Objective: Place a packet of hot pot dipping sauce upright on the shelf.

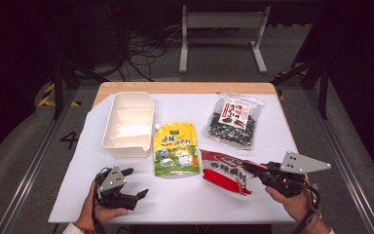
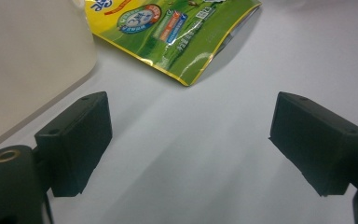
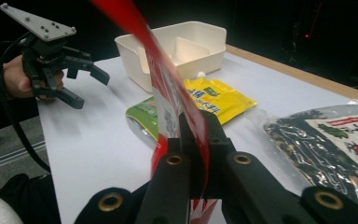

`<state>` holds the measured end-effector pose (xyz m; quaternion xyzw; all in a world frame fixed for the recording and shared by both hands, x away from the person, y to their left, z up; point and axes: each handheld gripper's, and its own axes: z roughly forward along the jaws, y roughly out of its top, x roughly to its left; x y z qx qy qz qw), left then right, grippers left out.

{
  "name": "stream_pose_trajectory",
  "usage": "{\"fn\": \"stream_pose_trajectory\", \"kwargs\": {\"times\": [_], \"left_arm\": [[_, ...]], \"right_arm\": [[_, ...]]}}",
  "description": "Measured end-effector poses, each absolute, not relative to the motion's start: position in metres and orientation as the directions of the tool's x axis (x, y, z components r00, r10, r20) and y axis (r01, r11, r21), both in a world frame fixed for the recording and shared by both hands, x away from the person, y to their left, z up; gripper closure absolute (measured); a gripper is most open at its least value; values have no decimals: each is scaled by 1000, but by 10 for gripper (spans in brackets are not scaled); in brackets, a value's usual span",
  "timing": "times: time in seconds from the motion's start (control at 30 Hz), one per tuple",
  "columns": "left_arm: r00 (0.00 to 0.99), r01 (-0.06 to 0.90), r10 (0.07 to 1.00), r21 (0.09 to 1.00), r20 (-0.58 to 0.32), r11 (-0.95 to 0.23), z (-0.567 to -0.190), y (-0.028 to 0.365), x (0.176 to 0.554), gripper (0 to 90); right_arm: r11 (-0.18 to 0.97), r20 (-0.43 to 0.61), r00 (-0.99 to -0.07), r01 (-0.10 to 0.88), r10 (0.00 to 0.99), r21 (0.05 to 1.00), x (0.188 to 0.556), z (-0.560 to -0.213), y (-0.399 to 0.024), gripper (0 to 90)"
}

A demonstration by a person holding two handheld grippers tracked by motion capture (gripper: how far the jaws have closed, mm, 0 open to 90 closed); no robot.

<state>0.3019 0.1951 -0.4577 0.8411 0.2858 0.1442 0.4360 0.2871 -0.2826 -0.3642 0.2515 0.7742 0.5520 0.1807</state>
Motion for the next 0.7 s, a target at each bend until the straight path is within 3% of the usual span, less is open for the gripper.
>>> {"fn": "stream_pose_trajectory", "kwargs": {"times": [0.7], "left_arm": [[794,352,608,819,-5,-452,-458,196,303,134]], "right_arm": [[232,-29,-766,158,642,960,304,-348,-275,896]]}}
